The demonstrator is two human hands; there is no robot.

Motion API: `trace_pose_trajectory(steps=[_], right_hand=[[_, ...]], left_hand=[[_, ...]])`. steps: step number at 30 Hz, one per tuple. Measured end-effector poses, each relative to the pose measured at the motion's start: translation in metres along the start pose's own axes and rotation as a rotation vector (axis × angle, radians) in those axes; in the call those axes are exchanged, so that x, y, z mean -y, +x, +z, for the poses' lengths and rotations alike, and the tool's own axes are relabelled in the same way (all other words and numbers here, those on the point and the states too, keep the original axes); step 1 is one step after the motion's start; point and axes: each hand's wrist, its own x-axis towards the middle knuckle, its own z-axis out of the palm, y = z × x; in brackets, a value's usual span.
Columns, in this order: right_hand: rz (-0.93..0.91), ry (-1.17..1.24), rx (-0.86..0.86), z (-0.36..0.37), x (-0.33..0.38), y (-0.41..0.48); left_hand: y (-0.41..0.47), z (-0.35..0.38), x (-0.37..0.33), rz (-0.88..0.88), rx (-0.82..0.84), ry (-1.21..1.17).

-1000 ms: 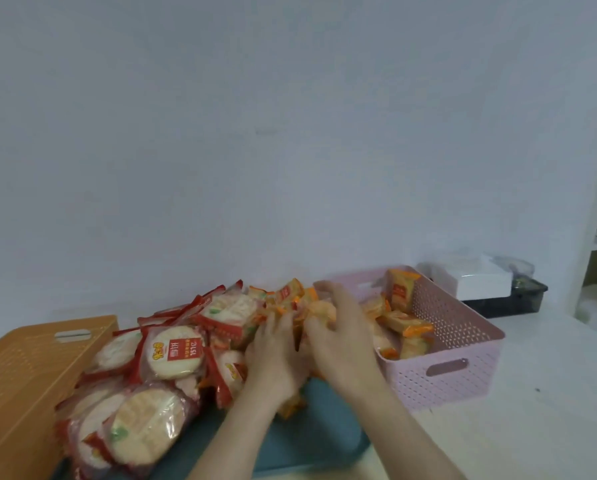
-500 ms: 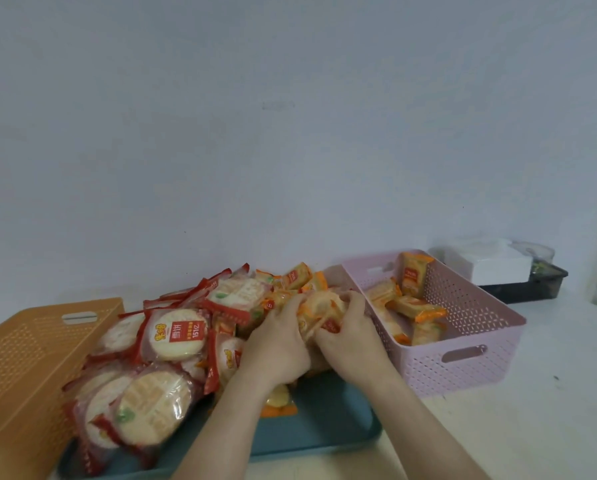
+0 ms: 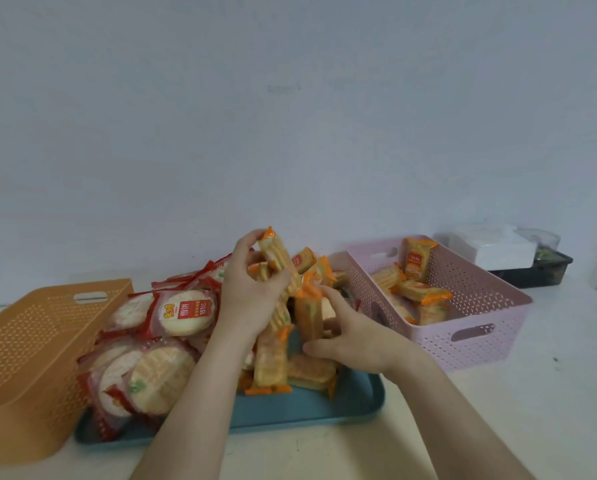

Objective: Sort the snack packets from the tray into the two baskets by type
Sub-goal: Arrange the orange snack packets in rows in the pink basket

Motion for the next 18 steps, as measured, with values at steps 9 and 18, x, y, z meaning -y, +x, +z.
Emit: trace_pose_trajectory(steps=[9,18], right_hand=[[-0.049,-0.348,0.126,0.005,0.019,-0.013],[0.016,-0.581,0.134,0.031,0.029,0.001]], left_hand=[[-0.022,-0.028,-0.021,0.157,-0.008,0.247],[-0.087,-0.058,0.015,0.120,0.170,0.771]])
